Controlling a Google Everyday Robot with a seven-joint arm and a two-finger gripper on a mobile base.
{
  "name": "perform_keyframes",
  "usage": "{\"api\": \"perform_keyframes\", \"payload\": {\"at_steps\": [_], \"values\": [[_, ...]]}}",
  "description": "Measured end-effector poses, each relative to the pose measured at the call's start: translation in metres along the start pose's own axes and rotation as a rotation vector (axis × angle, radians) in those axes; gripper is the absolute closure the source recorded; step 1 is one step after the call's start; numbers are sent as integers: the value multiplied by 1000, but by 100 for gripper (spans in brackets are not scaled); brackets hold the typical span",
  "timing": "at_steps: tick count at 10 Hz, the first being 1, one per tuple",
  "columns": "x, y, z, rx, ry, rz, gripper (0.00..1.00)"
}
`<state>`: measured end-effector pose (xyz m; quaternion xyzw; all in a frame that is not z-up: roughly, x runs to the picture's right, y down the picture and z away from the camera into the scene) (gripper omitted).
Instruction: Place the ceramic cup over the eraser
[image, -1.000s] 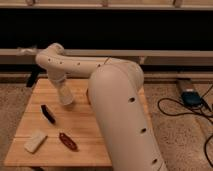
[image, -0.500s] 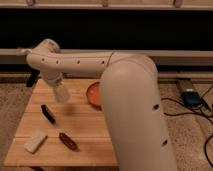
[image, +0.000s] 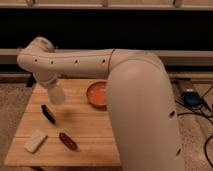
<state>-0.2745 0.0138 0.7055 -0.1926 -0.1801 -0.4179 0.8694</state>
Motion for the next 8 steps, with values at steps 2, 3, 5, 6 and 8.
{"api": "perform_keyframes", "payload": {"at_steps": [2,3,5,6,8], "values": [[-20,3,-3,-7,-29,-39,100],[-25,4,-3,-11,-38,-55,100],[-36,5,-1,-21,-57,-80,100],[-40,4,1,-26,-64,-93,100],[-50,-1,6,-35,-75,-119,100]]}}
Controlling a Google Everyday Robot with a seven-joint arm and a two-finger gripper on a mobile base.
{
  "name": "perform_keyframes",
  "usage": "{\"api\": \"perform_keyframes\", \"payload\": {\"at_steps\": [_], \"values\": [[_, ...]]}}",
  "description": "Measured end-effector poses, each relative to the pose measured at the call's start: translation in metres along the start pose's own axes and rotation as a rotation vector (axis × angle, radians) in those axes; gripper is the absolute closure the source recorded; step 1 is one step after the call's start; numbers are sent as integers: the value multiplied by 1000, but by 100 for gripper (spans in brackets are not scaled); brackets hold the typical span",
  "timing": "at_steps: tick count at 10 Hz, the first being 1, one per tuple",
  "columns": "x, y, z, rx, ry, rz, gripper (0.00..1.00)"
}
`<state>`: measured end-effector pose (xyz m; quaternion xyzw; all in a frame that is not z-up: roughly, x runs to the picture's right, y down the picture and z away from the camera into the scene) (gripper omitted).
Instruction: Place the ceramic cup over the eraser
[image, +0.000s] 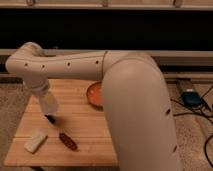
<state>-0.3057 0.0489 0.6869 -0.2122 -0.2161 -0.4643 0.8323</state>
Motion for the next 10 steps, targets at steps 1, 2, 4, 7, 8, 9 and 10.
{"api": "perform_keyframes", "payload": {"at_steps": [1,2,4,7,8,9,10], "values": [[-3,-4,3,-5,-4,-9,100],[-5,-7,5,-6,-7,-15,100],[-5,-12,11,-20,-10,-25,100],[-5,-18,30,-29,24,-26,90],[-6,-19,35,-30,30,-24,82],[-5,-20,42,-31,33,-15,73],[-2,-18,53,-37,39,0,62]]}}
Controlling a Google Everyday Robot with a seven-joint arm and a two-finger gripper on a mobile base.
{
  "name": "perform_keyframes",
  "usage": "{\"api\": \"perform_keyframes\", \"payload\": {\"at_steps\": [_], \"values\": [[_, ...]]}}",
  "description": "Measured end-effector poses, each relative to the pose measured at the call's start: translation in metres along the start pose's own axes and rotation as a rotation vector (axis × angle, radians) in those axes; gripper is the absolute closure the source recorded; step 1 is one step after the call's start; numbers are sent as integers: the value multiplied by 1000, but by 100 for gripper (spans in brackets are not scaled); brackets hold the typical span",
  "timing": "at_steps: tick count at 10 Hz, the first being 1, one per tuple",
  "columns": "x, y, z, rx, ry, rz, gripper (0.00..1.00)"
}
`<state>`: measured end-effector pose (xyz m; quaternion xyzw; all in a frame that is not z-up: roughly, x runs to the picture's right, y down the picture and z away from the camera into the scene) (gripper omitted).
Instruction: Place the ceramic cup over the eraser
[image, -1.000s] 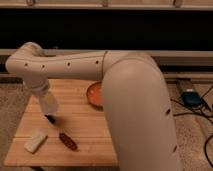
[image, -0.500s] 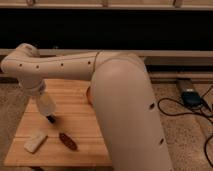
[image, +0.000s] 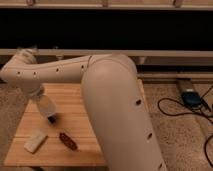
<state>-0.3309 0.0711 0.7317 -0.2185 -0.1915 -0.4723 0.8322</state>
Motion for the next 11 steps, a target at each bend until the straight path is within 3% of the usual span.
{"api": "perform_keyframes", "payload": {"at_steps": [4,11], "values": [[3,3,30,-28,7,39,23],[18,16,50,-59,-8,108,20]]}}
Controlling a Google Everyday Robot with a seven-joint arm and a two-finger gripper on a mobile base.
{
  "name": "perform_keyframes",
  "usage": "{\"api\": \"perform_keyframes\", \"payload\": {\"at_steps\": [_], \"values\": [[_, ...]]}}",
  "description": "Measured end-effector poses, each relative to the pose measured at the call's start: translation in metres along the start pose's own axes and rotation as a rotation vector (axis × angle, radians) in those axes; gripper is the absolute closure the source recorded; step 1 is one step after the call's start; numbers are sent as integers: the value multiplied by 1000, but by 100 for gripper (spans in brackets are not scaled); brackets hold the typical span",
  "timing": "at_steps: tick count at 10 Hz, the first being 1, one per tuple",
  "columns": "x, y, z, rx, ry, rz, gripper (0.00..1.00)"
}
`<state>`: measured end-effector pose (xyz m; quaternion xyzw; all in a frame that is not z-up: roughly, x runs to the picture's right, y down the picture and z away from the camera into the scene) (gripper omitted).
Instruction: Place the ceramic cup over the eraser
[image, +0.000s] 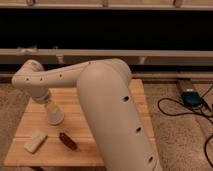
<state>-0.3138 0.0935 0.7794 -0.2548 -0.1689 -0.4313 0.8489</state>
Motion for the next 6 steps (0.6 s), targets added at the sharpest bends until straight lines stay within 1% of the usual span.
{"api": "perform_keyframes", "payload": {"at_steps": [2,4,5,6], "values": [[9,3,-3,2,-10,18,20],[24,8,-13,1,-27,35,20],[28,8,-16,2,-39,41,20],[29,9,-16,-1,-39,42,20]]}}
